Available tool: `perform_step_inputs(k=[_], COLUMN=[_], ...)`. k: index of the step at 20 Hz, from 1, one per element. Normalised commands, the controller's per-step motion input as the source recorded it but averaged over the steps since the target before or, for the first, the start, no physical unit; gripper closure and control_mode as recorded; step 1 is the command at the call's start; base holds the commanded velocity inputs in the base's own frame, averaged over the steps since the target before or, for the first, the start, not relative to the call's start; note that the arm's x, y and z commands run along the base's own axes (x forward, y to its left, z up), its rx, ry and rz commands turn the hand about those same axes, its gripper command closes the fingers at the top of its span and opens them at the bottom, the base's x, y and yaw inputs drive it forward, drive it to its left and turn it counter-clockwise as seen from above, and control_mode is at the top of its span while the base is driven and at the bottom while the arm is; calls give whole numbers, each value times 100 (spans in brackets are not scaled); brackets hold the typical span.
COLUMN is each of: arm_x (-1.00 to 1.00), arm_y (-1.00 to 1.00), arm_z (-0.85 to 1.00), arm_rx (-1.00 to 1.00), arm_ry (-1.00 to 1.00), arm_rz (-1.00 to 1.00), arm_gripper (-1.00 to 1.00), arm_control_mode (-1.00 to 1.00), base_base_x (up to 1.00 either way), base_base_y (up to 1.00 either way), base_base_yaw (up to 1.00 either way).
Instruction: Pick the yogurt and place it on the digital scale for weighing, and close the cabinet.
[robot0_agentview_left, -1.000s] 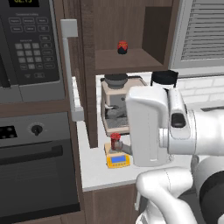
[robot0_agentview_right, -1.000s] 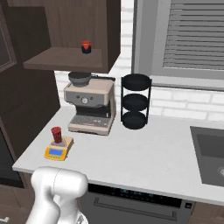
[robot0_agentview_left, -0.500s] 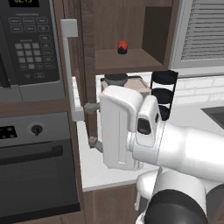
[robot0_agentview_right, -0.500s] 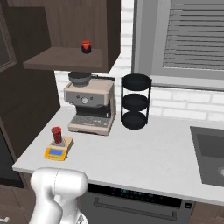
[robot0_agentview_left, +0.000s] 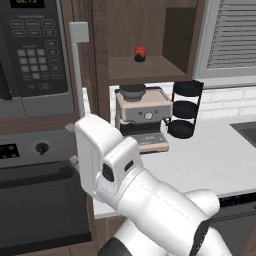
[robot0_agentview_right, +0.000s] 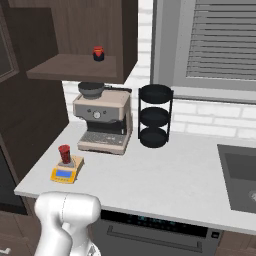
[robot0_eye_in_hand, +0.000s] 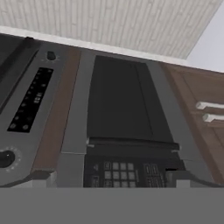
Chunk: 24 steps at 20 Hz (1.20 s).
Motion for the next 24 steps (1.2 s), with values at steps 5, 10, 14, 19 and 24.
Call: perform_step_inputs(k=[5, 10, 14, 19, 24], arm_x=[36, 58, 48, 36, 6], arm_y=[13, 3, 12, 5, -10], arm_z=[-4, 0, 0, 0, 0], arm_rx=[1, 0, 0, 0, 3], arm_ry=[3, 10, 14, 9, 1], arm_rz=[-18, -15, -15, -15, -16], arm_gripper=[-100, -100, -100, -100, -100], arm_control_mode=[-100, -100, -100, -100, -100], base_base_x=[0, 0, 0, 0, 0], base_base_y=[0, 0, 0, 0, 0], base_base_yaw=[0, 0, 0, 0, 0])
